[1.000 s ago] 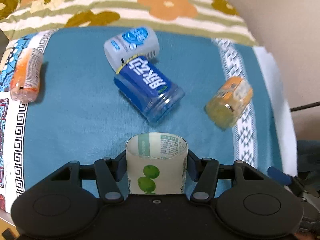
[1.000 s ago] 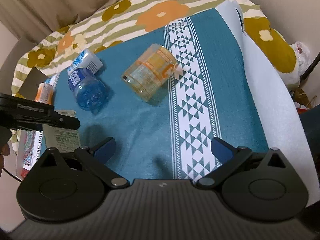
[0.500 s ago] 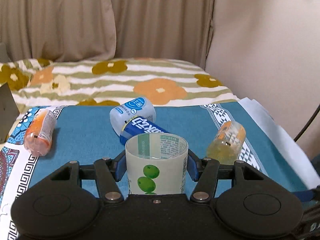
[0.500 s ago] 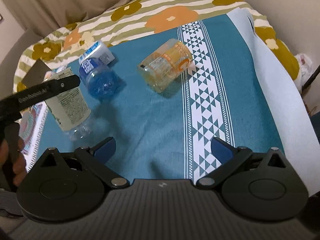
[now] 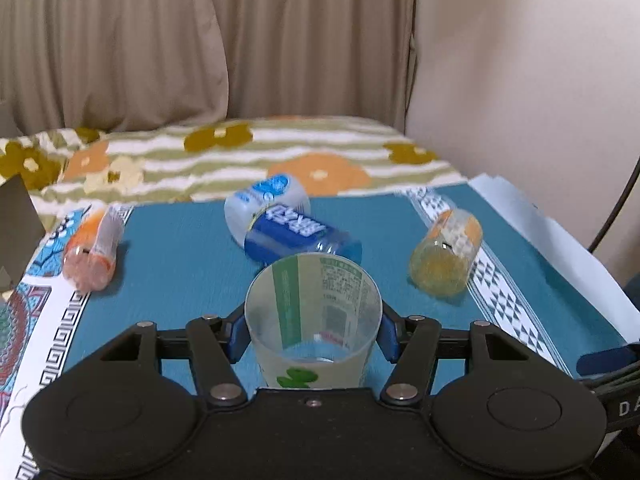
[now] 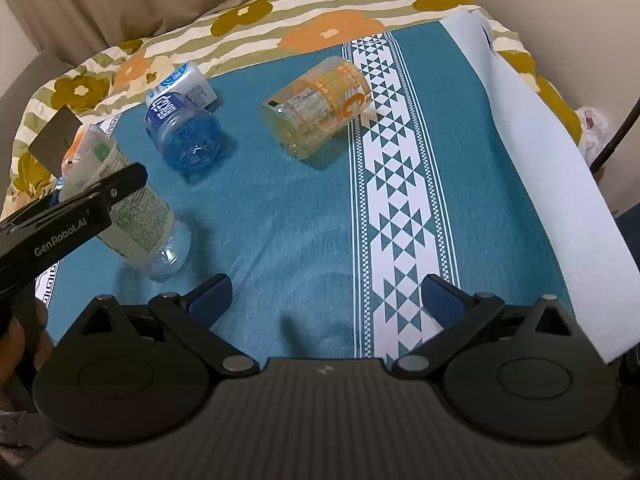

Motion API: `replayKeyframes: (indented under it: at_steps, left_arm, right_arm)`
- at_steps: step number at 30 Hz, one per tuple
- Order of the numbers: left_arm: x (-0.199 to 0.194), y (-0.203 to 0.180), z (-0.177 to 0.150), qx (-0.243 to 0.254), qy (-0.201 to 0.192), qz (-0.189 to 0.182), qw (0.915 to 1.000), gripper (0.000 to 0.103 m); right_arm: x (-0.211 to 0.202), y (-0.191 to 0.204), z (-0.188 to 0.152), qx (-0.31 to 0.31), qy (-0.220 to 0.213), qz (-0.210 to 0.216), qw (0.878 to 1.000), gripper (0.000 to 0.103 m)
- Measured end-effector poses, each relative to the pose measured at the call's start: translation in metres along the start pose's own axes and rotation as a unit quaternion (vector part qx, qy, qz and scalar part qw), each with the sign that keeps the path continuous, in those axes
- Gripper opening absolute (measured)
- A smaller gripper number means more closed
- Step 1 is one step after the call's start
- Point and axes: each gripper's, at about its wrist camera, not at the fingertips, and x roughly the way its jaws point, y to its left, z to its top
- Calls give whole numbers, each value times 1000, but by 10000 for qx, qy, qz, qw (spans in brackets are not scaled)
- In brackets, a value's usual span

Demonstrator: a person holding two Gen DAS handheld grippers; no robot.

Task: Flip cup upright
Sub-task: 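Rotate the white cup upright in the left gripper and lower it, then open the left gripper and withdraw from the upright cup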

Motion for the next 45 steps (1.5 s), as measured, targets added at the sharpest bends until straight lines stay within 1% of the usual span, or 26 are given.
replayKeyframes:
  at_steps: [6, 10, 14, 15, 16, 17, 18, 21, 25, 34, 40, 45]
  left_arm:
    - [1, -2, 8, 62, 521, 37, 9986, 65]
    - [1, -4, 10, 55, 690, 74, 9976, 66]
    - [4, -7, 10, 120, 767, 144, 9969, 68]
    - [4, -8, 9, 129, 780, 183, 9967, 75]
    - [5, -8, 9, 136, 774, 209, 9967, 80]
    - [4, -9, 8, 157, 745, 247, 9968, 88]
    - [3, -10, 8, 172, 709, 272, 9970, 93]
    - [3, -13, 6, 272, 670, 312, 9969, 99]
    - [7, -14, 5, 320, 793, 357, 9957, 99]
    - [-5, -5, 4, 40, 958, 298, 9949, 100]
    - [-42, 9, 10, -190, 967, 232, 9949, 100]
    - [-81, 32, 23, -506, 1025, 232, 9932, 100]
  right_arm:
    - [-5, 5, 2, 42, -2, 57, 10000, 103]
    - [-7, 6, 2, 28, -27, 74, 10000, 103]
    - [-8, 6, 2, 48, -34, 95, 9999, 103]
    - [-8, 6, 2, 42, -34, 95, 9999, 103]
    - [-8, 6, 2, 38, -34, 97, 9999, 103]
    - [-8, 6, 2, 43, -34, 99, 9999, 103]
    - [-8, 5, 2, 48, -39, 98, 9999, 103]
    - [-9, 2, 3, 73, -45, 106, 9999, 103]
    - [-9, 1, 3, 77, -42, 108, 9999, 103]
    - [-15, 2, 9, -2, -77, 11, 10000, 103]
    - [-41, 19, 21, -152, -320, -144, 9993, 103]
    - [-71, 42, 33, -316, -434, -255, 9982, 103]
